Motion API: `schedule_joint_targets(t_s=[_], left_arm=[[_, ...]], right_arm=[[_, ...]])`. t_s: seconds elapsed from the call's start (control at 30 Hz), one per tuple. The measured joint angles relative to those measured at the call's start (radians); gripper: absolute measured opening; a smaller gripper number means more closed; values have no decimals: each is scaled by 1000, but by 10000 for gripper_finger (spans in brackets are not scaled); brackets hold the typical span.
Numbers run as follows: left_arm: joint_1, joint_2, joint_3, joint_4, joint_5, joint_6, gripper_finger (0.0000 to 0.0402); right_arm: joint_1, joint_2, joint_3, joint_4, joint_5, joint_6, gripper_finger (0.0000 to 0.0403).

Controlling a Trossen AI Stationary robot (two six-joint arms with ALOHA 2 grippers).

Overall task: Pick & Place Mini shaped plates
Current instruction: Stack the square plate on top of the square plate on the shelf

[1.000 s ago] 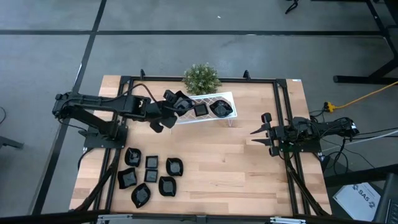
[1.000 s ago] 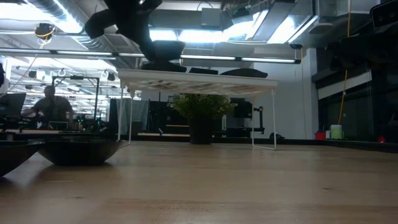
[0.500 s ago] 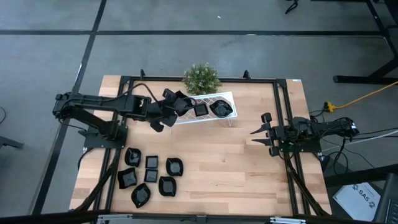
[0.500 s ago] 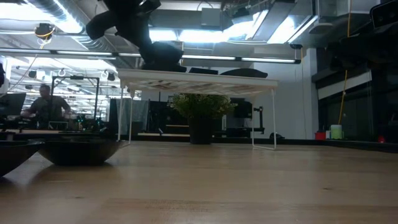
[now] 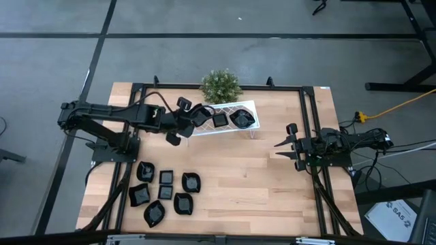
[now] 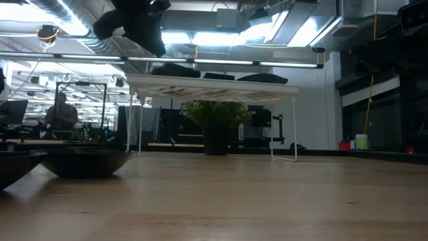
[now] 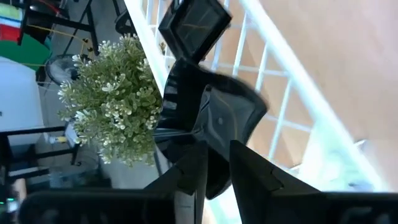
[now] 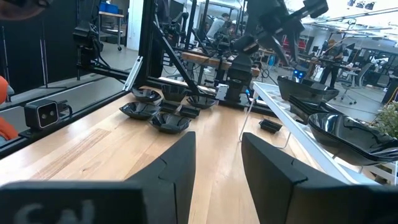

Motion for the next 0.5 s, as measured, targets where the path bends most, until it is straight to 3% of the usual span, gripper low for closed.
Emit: schedule_joint_targets(t_s=[0.23,0.5], left_arm=[[-97,-15,0,-39,-8,-268,59],[-260,-15,0,-280,-7,-691,59]], right_arm=[[0,0,0,0,0,0,129],[0,0,0,0,0,0,129]])
